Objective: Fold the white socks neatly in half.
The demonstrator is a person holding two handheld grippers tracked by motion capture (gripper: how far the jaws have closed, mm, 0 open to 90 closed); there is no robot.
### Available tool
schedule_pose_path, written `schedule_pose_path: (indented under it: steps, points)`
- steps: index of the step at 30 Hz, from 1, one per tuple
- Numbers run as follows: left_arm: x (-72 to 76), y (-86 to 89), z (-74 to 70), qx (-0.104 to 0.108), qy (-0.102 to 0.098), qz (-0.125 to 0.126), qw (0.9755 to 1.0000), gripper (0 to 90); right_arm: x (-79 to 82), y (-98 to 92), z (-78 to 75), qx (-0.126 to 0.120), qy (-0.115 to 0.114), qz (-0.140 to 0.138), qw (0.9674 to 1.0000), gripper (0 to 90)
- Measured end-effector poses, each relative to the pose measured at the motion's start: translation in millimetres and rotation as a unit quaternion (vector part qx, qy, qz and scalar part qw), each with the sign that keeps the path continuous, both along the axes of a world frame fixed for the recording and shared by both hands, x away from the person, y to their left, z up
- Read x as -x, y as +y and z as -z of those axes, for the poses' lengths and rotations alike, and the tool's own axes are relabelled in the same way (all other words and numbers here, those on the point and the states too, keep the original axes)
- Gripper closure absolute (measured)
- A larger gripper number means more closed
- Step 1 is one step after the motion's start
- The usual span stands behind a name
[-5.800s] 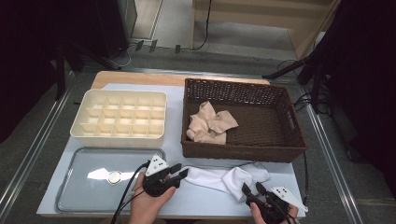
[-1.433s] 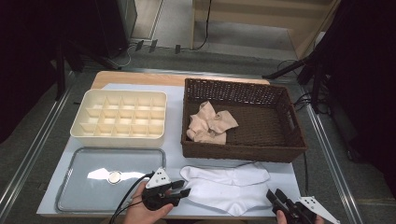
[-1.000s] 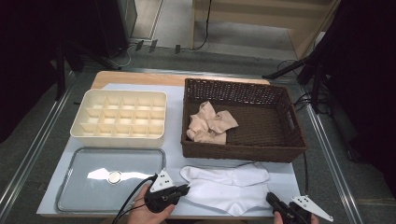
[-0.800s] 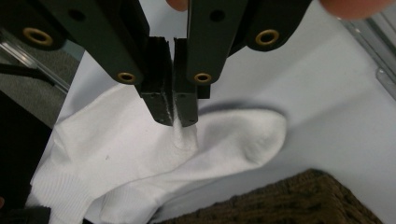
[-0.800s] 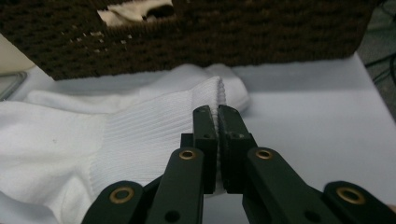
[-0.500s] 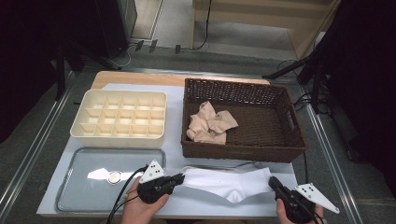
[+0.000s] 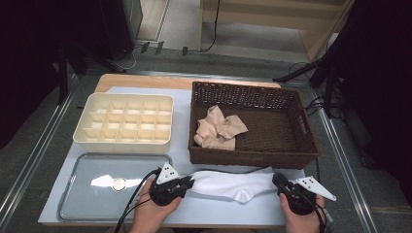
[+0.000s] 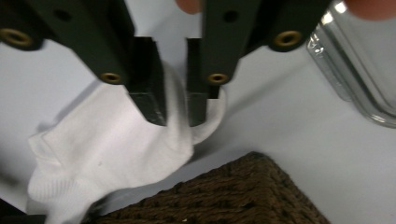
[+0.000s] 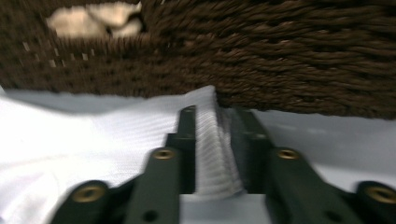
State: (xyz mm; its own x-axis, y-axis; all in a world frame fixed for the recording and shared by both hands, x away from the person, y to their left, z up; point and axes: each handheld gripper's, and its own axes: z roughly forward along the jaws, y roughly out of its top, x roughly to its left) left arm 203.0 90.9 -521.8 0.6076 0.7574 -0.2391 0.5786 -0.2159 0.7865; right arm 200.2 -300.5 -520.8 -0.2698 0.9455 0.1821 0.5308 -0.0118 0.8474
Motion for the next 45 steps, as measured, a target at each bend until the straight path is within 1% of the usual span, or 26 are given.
schedule_pose_path:
  steps: [2, 4, 6, 7, 9, 11, 12, 13, 14, 15, 16, 17, 20, 21, 23, 24, 26, 28, 30, 33, 36, 37, 39, 42, 43, 45]
  points:
    - [-1.5, 3.3, -0.5, 0.018, -0.001, -0.018, 0.9997, 63.1, 4.4, -4.5, 0.3, -0.021, -0.007, 0.018, 0.9996, 62.6]
    - [-4.6, 5.3, -0.3, 0.030, 0.006, -0.028, 0.9991, 57.1, 6.9, -9.3, 1.8, -0.025, -0.004, 0.034, 0.9991, 58.9]
    - [-6.9, 4.3, 1.0, 0.035, 0.012, -0.036, 0.9987, 53.5, 8.1, -12.3, 5.3, -0.037, 0.005, 0.038, 0.9986, 55.2]
    - [-8.0, 3.7, 1.9, 0.032, 0.016, -0.035, 0.9987, 52.8, 8.4, -12.2, 7.5, -0.040, 0.009, 0.041, 0.9984, 54.1]
    - [-8.9, 0.2, 4.4, 0.030, 0.022, -0.036, 0.9986, 53.0, 7.5, -10.7, 12.2, -0.038, 0.019, 0.041, 0.9983, 53.0]
    - [-8.8, -4.3, 6.3, 0.024, 0.029, -0.036, 0.9987, 55.3, 5.7, -8.5, 17.7, -0.035, 0.024, 0.041, 0.9983, 54.7]
    - [-8.9, -6.8, 7.3, 0.021, 0.032, -0.039, 0.9985, 56.2, 6.2, -6.8, 19.8, -0.033, 0.014, 0.044, 0.9984, 55.1]
    - [-9.0, -9.0, 8.3, 0.018, 0.037, -0.040, 0.9984, 57.7, 6.2, -5.8, 20.8, -0.028, 0.009, 0.043, 0.9987, 57.5]
    - [-8.8, -11.1, 8.9, 0.015, 0.038, -0.040, 0.9984, 59.3, 6.3, -5.1, 21.4, -0.027, 0.007, 0.041, 0.9988, 63.1]
    - [-8.4, -13.0, 9.4, 0.009, 0.036, -0.036, 0.9987, 61.2, 6.4, -4.5, 22.0, -0.035, 0.008, 0.034, 0.9988, 67.1]
    - [-8.1, -14.8, 9.5, 0.003, 0.037, -0.034, 0.9987, 63.8, 7.3, -3.0, 22.4, -0.034, 0.009, 0.034, 0.9988, 69.4]
    - [-7.6, -15.8, 9.5, 0.003, 0.036, -0.033, 0.9988, 66.9, 7.8, -2.0, 22.9, -0.028, 0.004, 0.030, 0.9992, 73.0]
    - [-7.9, -11.7, 6.8, 0.013, 0.044, -0.025, 0.9987, 84.5, 8.1, -3.4, 22.5, -0.040, 0.008, 0.017, 0.9990, 78.2]
    - [-7.7, -9.6, 5.6, 0.015, 0.044, -0.023, 0.9987, 87.7, 8.4, -4.9, 22.0, -0.047, 0.008, 0.015, 0.9988, 79.1]
    - [-5.6, -7.1, 3.0, 0.019, 0.039, -0.016, 0.9989, 88.8, 10.1, -6.6, 20.0, -0.055, 0.007, 0.011, 0.9984, 79.9]
    - [-4.5, -6.8, 2.1, 0.020, 0.037, -0.017, 0.9990, 88.9, 12.1, -6.4, 17.8, -0.057, -0.001, 0.010, 0.9983, 80.1]
    - [-2.1, -4.3, -0.1, 0.026, 0.033, -0.010, 0.9991, 89.0, 14.7, -6.6, 13.6, -0.055, -0.009, 0.006, 0.9984, 80.0]
    - [0.4, -1.9, -2.0, 0.034, 0.033, -0.009, 0.9988, 89.1, 18.8, -7.2, 8.7, -0.056, -0.011, 0.005, 0.9984, 80.1]
    - [3.7, 0.1, -3.8, 0.043, 0.036, -0.004, 0.9984, 89.1, 23.8, -7.8, 4.1, -0.048, -0.018, 0.002, 0.9987, 80.1]
    - [10.5, 1.4, -5.9, 0.041, 0.039, 0.004, 0.9984, 89.1, 30.4, -8.1, -1.1, -0.047, -0.019, -0.004, 0.9987, 80.1]
    - [16.5, 3.1, -5.2, 0.043, 0.040, 0.006, 0.9983, 89.1, 35.9, -5.5, -4.1, -0.035, -0.026, -0.019, 0.9989, 79.9]
    - [17.3, 3.9, -3.7, 0.043, 0.040, 0.005, 0.9983, 89.1, 36.3, -4.8, -4.5, -0.031, -0.028, -0.023, 0.9989, 80.0]
    - [16.9, 4.4, 0.2, 0.037, 0.046, 0.003, 0.9983, 89.0, 34.7, -4.4, -3.3, -0.029, -0.022, -0.027, 0.9990, 79.9]
    - [14.6, 3.4, 4.3, 0.035, 0.047, -0.003, 0.9983, 88.9, 31.4, -5.4, 2.4, -0.023, -0.003, -0.025, 0.9994, 79.6]
    - [13.8, 2.7, 5.2, 0.033, 0.045, -0.004, 0.9984, 88.8, 30.6, -6.0, 4.9, -0.025, -0.002, -0.025, 0.9994, 79.0]
    - [12.4, 1.4, 6.7, 0.031, 0.044, -0.010, 0.9985, 88.1, 29.0, -8.1, 9.7, -0.026, -0.012, -0.030, 0.9991, 76.7]
